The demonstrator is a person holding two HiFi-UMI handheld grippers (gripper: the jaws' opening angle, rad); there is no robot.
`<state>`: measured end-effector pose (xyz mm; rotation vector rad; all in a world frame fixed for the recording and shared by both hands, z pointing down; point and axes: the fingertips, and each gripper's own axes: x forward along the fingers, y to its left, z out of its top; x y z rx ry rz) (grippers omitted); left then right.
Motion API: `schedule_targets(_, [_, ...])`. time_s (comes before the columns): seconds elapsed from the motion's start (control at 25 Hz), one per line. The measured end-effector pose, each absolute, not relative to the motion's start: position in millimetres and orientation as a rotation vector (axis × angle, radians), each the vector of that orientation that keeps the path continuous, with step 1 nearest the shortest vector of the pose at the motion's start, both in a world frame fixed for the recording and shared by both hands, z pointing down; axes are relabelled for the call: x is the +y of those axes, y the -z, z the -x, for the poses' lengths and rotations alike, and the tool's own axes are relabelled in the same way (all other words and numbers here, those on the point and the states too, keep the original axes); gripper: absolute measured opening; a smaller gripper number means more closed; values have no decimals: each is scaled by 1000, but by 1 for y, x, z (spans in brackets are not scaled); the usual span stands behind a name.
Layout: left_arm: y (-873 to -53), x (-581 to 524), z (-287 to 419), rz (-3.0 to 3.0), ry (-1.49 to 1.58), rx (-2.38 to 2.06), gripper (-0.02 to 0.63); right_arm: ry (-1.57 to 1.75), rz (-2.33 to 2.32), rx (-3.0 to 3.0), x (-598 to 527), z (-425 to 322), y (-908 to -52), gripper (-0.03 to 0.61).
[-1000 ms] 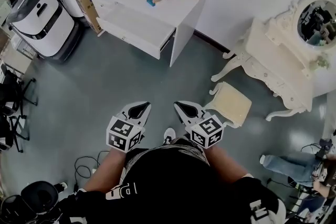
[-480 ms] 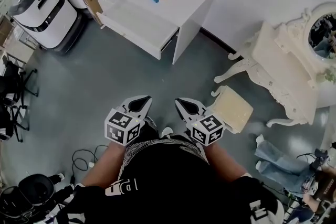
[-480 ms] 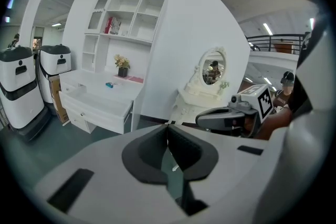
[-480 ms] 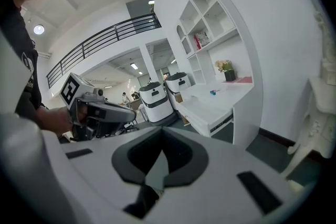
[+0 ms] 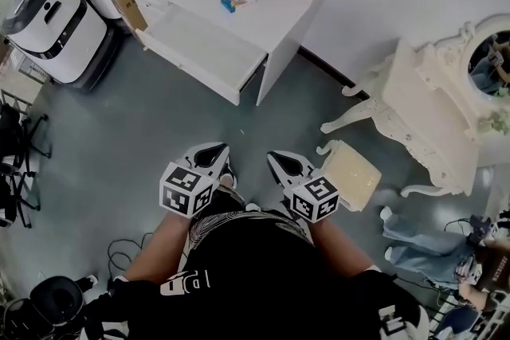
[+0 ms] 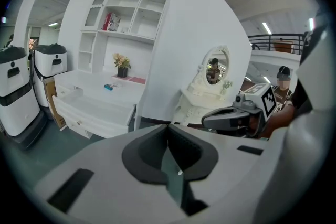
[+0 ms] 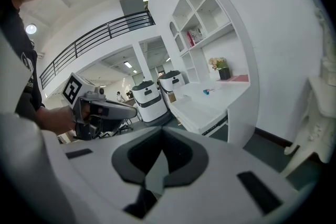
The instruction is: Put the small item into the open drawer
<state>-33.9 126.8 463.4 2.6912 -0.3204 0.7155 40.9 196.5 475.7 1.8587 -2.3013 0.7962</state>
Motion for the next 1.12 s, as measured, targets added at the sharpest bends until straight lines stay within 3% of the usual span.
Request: schedule_targets(1.12, [-454, -167, -40, -2747, -685, -237, 15, -755, -1863, -2177, -88, -112, -459, 9])
